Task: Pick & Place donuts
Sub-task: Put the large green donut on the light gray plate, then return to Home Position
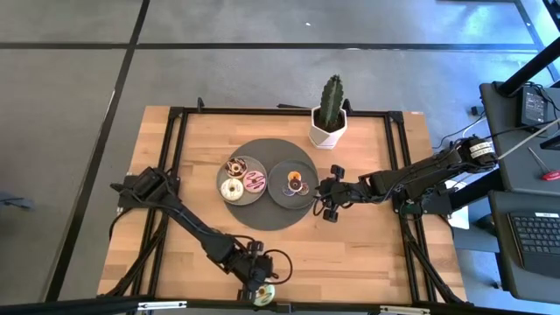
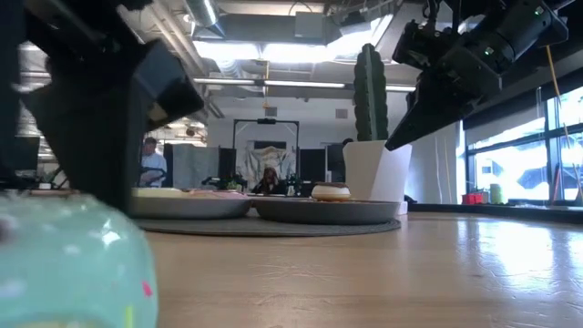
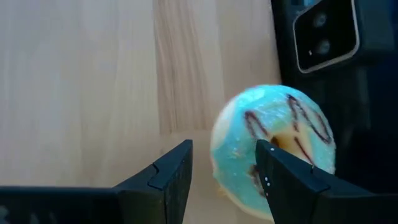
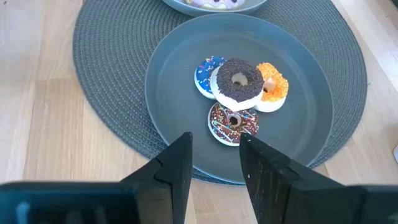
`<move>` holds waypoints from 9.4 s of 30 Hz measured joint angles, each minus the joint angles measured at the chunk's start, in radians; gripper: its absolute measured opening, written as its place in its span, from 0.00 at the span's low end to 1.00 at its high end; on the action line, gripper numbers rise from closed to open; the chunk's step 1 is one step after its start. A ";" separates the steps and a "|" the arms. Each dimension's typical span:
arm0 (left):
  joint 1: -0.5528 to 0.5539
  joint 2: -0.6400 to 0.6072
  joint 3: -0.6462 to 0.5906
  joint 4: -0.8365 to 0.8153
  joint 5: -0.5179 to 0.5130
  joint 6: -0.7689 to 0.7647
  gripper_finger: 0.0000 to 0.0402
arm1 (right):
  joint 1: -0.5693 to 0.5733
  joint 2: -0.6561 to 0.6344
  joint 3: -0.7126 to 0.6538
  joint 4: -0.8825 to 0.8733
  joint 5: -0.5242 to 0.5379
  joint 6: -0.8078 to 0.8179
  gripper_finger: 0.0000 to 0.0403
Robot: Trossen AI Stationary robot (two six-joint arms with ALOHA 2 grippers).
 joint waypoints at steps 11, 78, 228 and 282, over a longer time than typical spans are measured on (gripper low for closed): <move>-0.024 -0.018 0.000 -0.006 -0.024 -0.011 0.43 | 0.000 0.000 0.000 0.006 -0.001 0.000 0.33; 0.586 -0.779 -0.421 -0.487 -0.244 0.141 0.02 | -0.001 0.000 0.000 0.016 0.000 -0.004 0.33; 0.604 -1.965 -1.298 0.353 -0.160 0.490 0.36 | -0.422 -1.298 -0.673 0.244 -0.599 -0.270 0.33; 0.603 -1.965 -1.298 0.353 -0.160 0.489 0.36 | -0.422 -1.349 -0.673 0.182 -0.220 -0.267 0.33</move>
